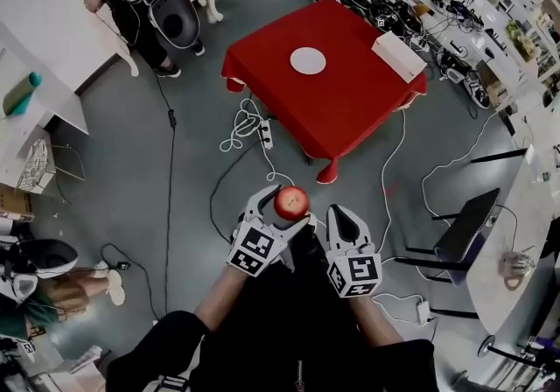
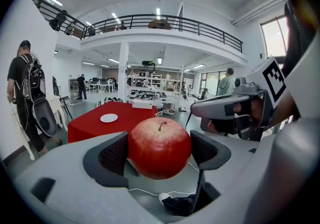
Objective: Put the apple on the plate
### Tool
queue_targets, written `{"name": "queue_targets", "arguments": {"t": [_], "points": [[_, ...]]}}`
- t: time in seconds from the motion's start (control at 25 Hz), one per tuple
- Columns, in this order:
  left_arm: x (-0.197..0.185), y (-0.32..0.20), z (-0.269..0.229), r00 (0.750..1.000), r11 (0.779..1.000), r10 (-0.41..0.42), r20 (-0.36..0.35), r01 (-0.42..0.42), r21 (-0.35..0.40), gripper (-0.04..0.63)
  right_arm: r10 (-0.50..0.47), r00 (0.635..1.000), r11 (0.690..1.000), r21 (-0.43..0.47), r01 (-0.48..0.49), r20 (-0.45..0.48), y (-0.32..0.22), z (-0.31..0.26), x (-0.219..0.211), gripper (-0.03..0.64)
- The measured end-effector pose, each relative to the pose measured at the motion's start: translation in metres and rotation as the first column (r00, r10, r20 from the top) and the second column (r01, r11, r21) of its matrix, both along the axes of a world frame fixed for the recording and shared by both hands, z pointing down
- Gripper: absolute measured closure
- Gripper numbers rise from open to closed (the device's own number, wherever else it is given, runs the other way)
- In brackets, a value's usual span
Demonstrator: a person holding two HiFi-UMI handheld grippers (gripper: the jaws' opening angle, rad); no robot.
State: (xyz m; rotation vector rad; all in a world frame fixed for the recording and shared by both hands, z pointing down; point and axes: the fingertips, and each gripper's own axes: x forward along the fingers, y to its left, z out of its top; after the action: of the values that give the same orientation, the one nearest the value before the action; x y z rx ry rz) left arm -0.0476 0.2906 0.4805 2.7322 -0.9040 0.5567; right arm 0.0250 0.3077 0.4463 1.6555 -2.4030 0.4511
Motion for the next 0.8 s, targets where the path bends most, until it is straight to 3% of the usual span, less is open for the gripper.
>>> {"name": "queue_targets", "arguments": {"t": [0.8], "points": [[0.049,-0.142,-0.003,0.999,0.999,-0.039,0.020,0.039,-0.008,0.210,-0.051,0.998,0.999,0.006,0.051,0.020,-0.149,-0.010,0.046,0.604]]}}
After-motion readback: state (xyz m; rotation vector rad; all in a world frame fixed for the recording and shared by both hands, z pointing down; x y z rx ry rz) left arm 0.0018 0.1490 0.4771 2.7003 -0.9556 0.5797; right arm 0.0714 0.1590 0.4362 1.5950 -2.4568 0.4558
